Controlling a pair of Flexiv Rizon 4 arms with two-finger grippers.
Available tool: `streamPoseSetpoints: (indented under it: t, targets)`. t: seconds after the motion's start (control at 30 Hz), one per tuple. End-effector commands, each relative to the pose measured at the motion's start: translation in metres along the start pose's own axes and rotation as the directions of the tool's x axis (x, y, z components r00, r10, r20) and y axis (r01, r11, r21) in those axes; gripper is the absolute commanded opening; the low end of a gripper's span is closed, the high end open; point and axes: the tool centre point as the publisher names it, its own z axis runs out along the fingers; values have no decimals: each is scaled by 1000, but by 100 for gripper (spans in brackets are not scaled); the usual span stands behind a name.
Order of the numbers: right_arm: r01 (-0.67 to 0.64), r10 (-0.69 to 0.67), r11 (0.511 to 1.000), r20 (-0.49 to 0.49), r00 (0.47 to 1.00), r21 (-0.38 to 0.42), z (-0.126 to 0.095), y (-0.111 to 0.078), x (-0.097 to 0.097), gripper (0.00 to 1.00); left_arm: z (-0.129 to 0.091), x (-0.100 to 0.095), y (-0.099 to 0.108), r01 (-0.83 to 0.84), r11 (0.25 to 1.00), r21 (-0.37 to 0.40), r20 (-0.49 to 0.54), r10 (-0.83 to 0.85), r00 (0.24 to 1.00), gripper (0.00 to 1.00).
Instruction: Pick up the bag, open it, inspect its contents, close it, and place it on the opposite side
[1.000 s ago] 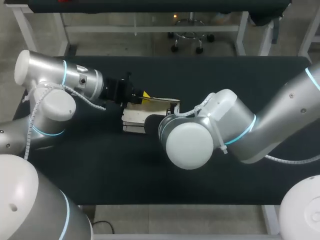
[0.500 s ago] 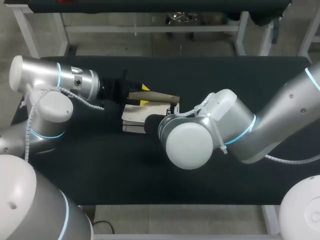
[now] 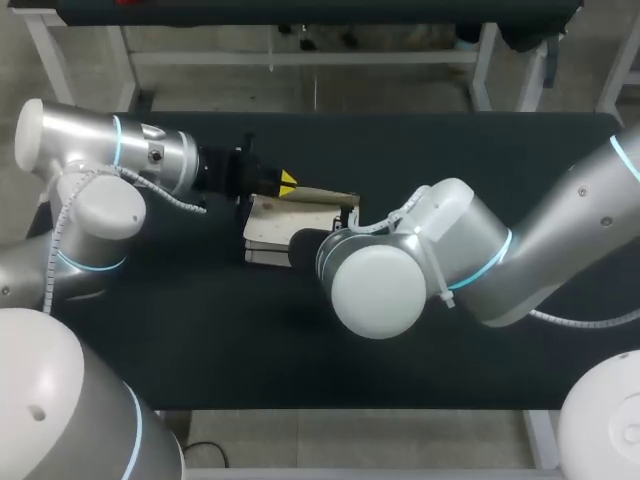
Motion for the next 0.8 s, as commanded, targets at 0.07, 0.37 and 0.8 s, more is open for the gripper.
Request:
streamPoseSetpoints:
  t: [0.07,0.37,0.8]
  targets:
    - [-1,1,1000,7,1000,-5,2,-1,3,0,3,6,1,-13,1000,0,10,13,1000,0]
    - [-1,1,1000,7,1000,-5,2,-1,3,0,-5,36,-3,-58,998,36,10,58,998,0]
    - [-1,1,1000,7,1000,-5,2,-1,3,0,-1,64,3,-88,996,34,-6,88,996,0]
